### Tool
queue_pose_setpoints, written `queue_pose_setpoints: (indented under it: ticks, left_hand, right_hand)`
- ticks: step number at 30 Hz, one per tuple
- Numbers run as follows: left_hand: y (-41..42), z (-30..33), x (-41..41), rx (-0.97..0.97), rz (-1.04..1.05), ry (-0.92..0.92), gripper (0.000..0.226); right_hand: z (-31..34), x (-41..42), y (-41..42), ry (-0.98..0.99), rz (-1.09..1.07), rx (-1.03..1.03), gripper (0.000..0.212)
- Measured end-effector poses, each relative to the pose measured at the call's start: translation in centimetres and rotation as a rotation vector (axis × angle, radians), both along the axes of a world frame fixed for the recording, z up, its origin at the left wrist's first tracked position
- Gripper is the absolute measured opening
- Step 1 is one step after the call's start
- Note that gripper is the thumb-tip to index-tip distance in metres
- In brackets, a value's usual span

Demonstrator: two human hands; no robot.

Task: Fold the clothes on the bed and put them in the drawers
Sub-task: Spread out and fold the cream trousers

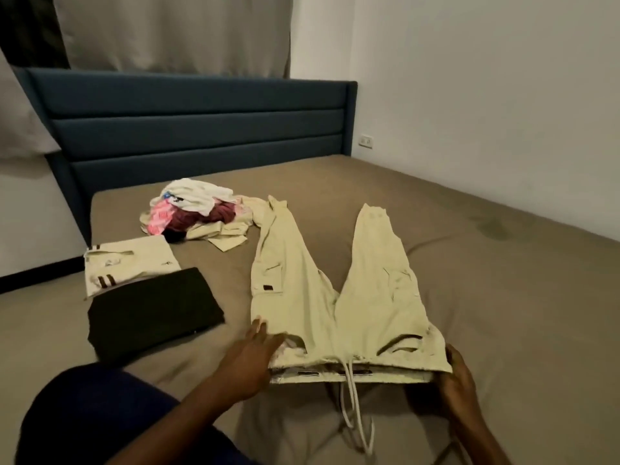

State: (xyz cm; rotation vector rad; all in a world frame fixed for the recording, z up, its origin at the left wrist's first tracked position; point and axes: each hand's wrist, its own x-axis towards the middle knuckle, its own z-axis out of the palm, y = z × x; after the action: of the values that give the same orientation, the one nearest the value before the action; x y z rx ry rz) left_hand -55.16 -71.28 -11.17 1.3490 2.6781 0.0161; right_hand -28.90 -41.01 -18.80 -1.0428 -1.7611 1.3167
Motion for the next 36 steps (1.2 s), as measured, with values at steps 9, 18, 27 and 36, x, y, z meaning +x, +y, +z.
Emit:
queue_pose_setpoints:
  ticks: [9, 18, 27, 36]
  left_hand:
    - [1.3, 0.5, 2.3, -0.067, -0.104, 0.198, 0.033]
    - [0.6, -2.3, 4.9, -0.161, -0.266, 0.001, 0.042]
    - [0.2, -1.4, 6.3, 0.254, -0.575, 0.309, 0.052]
    - [0.9, -2.2, 6.7, -0.046, -0.543, -0.016, 0.035]
  right_hand:
    - [2.9, 1.5, 0.3, -0.144, 0.021, 0.457, 0.055]
    - [-3.7, 8.2, 3.8, -0.494, 0.363, 0.572, 0.065]
    - [2.0, 7.8, 1.9, -0.015, 0.121, 0.545, 0.051]
    - [0.5, 10.6, 0.7, -0.259, 0.293, 0.316, 0.03]
